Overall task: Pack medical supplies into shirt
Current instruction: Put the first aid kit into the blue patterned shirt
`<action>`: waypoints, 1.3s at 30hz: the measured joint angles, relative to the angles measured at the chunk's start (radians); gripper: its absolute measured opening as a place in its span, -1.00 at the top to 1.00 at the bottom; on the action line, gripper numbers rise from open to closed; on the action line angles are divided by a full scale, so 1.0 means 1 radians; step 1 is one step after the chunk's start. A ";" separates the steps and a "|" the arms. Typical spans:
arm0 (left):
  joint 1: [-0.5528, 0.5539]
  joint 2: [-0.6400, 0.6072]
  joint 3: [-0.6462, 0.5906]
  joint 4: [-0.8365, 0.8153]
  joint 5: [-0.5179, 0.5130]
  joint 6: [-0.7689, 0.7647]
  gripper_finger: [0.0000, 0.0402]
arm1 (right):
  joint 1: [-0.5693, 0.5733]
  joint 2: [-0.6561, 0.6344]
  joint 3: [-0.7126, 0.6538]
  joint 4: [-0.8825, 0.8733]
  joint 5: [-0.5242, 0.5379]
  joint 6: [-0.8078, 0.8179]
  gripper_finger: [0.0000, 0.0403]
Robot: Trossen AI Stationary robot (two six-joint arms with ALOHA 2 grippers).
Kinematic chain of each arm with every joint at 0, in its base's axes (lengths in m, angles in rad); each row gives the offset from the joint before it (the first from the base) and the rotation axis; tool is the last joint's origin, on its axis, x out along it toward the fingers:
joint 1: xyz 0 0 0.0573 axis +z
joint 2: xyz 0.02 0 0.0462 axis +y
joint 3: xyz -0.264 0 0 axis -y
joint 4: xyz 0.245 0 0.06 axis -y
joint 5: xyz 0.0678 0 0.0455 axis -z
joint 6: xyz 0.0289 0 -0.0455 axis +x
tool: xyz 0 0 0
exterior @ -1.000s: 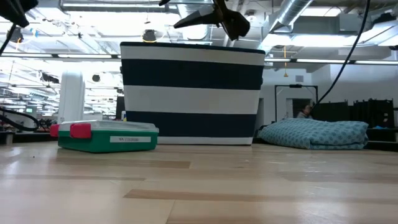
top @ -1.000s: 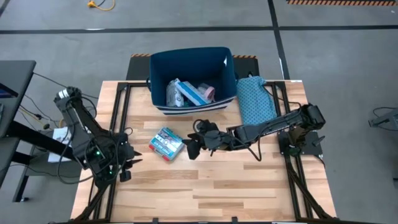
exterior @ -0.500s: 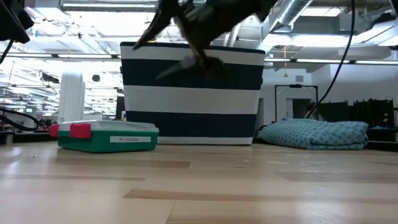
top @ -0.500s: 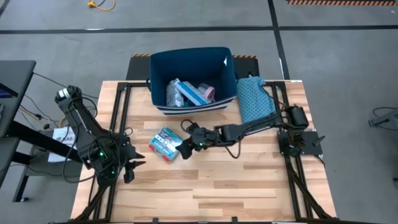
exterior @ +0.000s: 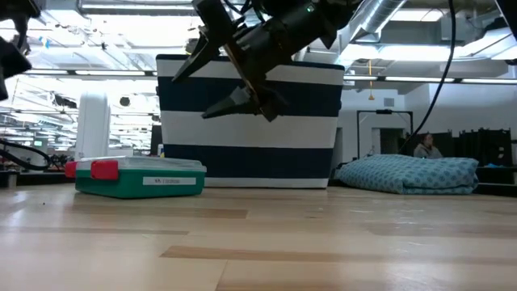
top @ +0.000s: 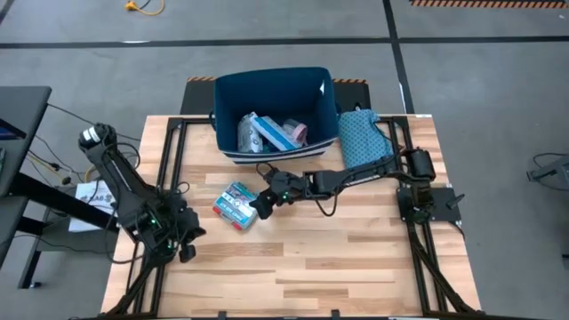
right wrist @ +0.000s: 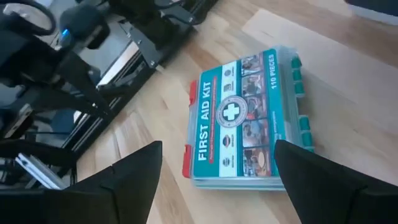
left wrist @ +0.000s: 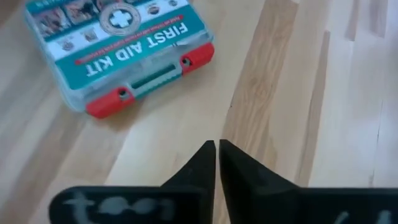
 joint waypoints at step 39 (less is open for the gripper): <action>0.130 0.216 -0.149 0.304 -0.022 0.048 1.00 | -0.088 0.128 0.000 0.043 -0.154 -0.065 -0.51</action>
